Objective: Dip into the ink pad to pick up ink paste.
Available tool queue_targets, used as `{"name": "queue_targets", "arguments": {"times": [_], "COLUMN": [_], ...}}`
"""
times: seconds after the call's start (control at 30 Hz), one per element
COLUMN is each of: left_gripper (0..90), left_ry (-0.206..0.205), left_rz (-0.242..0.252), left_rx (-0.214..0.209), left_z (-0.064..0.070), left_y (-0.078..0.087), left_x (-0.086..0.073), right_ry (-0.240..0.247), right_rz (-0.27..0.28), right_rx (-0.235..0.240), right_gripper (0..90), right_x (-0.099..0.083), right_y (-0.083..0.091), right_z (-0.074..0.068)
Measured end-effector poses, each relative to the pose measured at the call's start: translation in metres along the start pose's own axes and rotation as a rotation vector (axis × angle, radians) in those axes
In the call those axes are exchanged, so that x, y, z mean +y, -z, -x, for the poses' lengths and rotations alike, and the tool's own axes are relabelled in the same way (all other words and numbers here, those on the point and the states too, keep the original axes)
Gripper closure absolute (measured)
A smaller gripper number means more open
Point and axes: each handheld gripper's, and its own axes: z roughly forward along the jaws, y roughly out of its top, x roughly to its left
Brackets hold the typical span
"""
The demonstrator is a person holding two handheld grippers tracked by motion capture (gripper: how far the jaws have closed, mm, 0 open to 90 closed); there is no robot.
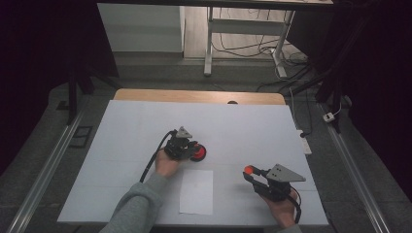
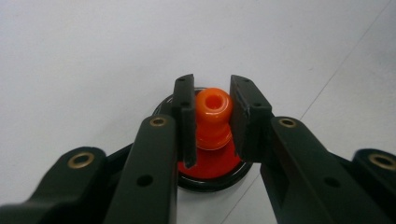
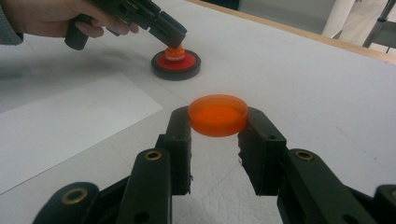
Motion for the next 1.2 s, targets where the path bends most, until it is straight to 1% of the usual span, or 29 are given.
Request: {"name": "queue_targets", "arguments": {"times": [0.13, 0.3, 0.43, 0.5, 0.53, 0.57, 0.63, 0.7, 0.77, 1.2], "left_gripper": [72.7, 72.6, 72.6, 72.5, 72.5, 72.5, 72.6, 72.6, 72.6, 72.7], "left_ry": [-0.005, -0.03, -0.053, -0.068, -0.079, -0.087, -0.081, -0.083, -0.073, -0.05], "left_rz": [0.005, 0.006, 0.011, 0.004, -0.007, -0.004, -0.002, -0.003, -0.002, 0.0], "left_rx": [0.0, 0.012, 0.024, 0.034, 0.041, 0.048, 0.043, 0.041, 0.035, 0.028], "left_z": [0.0004, 0.0023, 0.0046, 0.0061, 0.0071, 0.008, 0.0073, 0.007, 0.0062, 0.005], "left_y": [-0.0018, -0.0013, -0.0013, -0.0015, -0.0023, -0.0026, -0.0025, -0.0024, -0.0025, -0.0025], "left_x": [-0.001, -0.003, -0.0065, -0.0066, -0.0067, -0.0071, -0.0073, -0.0072, -0.0072, -0.0074], "right_ry": [-0.019, -0.02, -0.023, -0.024, -0.025, -0.025, -0.024, -0.022, -0.024, -0.022], "right_rz": [0.01, 0.009, 0.018, 0.019, 0.019, 0.019, 0.019, 0.019, 0.022, 0.021], "right_rx": [0.008, 0.004, 0.0, -0.003, -0.004, -0.004, -0.004, -0.004, -0.005, -0.006], "right_gripper": [64.6, 64.6, 64.6, 64.6, 64.6, 64.6, 64.6, 64.6, 64.6, 64.6], "right_x": [-0.0001, -0.0002, 0.0009, 0.0008, 0.0008, 0.0008, 0.0009, 0.001, 0.0011, 0.001], "right_y": [0.0006, 0.0012, 0.0024, 0.003, 0.0031, 0.0031, 0.0032, 0.0034, 0.0041, 0.0045], "right_z": [0.001, 0.0021, 0.0028, 0.0032, 0.0033, 0.0033, 0.0031, 0.0029, 0.0029, 0.0029]}}
